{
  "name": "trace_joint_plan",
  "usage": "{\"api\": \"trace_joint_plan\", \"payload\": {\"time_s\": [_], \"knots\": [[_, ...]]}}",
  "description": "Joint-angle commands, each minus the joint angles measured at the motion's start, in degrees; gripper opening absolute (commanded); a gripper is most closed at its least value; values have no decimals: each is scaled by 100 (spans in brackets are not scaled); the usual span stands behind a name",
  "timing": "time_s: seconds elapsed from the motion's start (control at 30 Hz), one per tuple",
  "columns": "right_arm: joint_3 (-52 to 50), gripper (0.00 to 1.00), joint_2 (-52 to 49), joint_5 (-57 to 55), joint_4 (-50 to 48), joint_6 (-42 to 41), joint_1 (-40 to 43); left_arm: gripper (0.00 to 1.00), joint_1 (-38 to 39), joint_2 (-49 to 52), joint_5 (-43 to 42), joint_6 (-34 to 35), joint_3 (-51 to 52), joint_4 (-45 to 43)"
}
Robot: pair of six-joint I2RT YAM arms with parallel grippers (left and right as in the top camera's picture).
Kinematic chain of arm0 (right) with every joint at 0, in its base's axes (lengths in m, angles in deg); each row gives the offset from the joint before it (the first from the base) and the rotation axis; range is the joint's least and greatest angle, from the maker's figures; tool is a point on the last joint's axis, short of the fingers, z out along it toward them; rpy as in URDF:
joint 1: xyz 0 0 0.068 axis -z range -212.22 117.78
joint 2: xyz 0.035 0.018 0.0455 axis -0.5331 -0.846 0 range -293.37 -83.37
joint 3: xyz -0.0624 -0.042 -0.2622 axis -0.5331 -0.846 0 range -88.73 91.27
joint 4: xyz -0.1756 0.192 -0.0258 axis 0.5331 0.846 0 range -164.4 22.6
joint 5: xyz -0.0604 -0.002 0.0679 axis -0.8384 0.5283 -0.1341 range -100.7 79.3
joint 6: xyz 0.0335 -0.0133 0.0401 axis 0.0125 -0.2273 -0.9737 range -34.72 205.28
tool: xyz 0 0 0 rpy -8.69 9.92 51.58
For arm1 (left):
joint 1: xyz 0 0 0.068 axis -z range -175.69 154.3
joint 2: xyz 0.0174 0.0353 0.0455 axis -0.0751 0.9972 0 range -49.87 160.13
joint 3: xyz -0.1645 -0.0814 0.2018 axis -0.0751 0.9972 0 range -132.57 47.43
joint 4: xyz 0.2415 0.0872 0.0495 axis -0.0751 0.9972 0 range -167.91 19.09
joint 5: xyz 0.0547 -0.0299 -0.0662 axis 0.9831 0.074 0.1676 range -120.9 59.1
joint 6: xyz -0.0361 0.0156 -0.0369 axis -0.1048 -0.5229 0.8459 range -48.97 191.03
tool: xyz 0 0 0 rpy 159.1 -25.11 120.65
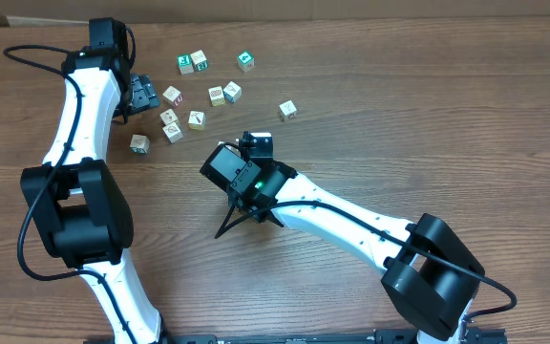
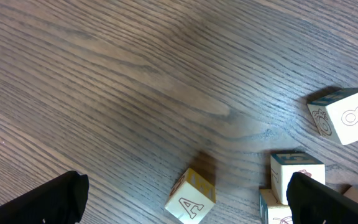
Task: Form a tower
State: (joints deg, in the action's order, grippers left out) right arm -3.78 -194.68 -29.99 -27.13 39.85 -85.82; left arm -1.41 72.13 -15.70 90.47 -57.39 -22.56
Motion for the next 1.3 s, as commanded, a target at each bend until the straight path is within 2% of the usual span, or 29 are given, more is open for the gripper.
{"api": "trace_joint_plan", "payload": {"time_s": [0.0,0.77,1.27], "knots": [[-35,5,4,4,15,-66,9,100,15,55,-22,-61,-26,9],[-35,9,4,118,-48,-127,9,99,15,55,-22,-61,-26,9],[-37,18,4,133,-46,-105,9,99,15,55,-22,-61,-26,9]]}}
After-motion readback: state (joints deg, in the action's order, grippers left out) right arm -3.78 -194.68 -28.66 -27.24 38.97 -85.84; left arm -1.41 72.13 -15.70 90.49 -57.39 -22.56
